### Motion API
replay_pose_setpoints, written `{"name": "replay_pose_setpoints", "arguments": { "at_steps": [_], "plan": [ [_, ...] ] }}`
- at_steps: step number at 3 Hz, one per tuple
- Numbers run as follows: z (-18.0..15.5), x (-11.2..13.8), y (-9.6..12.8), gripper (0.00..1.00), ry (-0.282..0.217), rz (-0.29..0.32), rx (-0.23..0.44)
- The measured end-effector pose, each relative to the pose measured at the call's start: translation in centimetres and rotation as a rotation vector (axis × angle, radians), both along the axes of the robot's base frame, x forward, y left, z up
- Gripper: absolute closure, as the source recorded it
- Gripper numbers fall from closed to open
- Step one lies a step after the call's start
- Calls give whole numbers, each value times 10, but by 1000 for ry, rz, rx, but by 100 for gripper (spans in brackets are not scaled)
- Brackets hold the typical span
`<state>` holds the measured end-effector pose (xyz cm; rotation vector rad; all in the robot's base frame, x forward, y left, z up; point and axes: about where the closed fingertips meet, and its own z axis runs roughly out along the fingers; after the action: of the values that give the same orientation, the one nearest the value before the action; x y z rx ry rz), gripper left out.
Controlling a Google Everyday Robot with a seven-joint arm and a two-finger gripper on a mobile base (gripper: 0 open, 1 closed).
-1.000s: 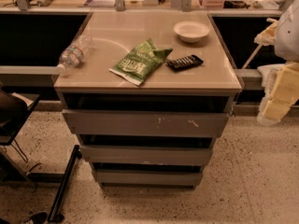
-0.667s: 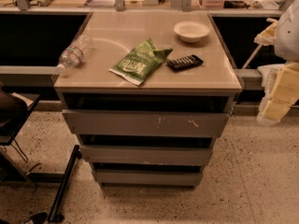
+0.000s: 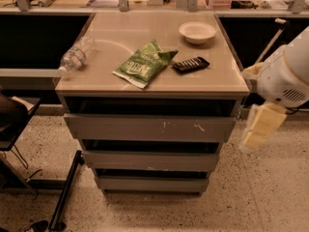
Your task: Open top drawer
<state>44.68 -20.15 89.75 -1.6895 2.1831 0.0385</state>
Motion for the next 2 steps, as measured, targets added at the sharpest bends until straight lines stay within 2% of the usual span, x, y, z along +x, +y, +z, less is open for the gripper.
{"name": "replay_pose_setpoints", "arguments": {
  "at_steps": [1, 2],
  "plan": [
    [-81, 15, 18, 0, 40, -15, 94],
    [-139, 37, 46, 0, 37, -24, 182]
  ]
}}
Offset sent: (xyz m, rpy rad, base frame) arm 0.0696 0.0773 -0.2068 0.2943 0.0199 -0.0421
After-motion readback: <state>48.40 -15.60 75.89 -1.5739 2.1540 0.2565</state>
